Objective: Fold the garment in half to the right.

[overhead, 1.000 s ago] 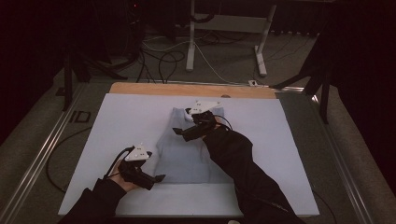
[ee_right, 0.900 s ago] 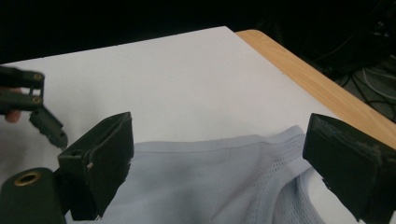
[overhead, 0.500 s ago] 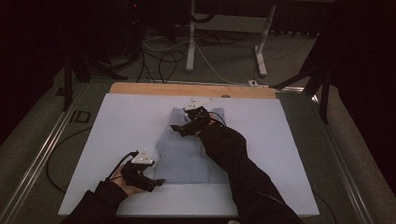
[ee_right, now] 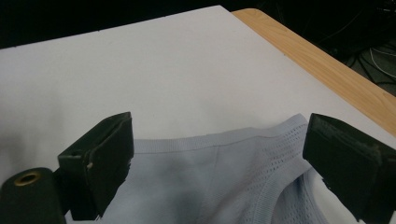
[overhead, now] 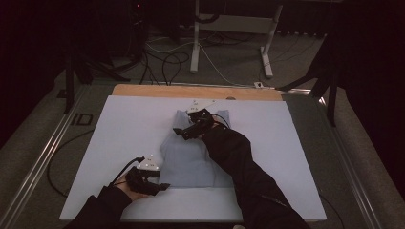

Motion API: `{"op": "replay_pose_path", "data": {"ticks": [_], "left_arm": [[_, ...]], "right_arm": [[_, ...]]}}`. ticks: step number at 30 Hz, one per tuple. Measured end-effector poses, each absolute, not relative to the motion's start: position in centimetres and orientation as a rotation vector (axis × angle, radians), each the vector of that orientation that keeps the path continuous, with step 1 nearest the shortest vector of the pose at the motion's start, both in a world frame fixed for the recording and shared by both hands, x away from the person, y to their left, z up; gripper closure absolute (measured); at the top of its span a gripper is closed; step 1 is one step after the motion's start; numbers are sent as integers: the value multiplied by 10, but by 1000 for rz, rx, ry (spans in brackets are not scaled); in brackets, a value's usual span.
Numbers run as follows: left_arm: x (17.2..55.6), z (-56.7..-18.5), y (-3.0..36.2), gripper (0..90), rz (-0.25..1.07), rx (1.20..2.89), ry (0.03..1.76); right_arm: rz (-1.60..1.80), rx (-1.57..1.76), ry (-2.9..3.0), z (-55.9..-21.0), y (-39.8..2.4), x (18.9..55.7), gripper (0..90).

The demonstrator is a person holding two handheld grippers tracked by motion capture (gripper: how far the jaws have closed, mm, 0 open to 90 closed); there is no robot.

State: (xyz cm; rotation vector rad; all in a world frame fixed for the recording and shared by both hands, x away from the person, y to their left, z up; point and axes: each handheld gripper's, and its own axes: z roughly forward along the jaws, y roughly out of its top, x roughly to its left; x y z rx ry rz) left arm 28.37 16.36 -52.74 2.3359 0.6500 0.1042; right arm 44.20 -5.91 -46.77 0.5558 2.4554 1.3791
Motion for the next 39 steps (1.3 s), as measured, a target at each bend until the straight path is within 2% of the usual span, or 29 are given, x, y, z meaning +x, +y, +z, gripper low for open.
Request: {"op": "replay_pose_path", "data": {"ticks": [3,13,39], "left_arm": [[283,-527,161,573,113,2344,646],[281,-526,153,849,104,2359,652],[281,-513,155,868,81,2263,670]], "right_arm": [[1384,565,2454,-468,-59,442,88],[1386,553,2465,-468,-52,446,88],[1363,702,2479,-474,-21,508,88]]}}
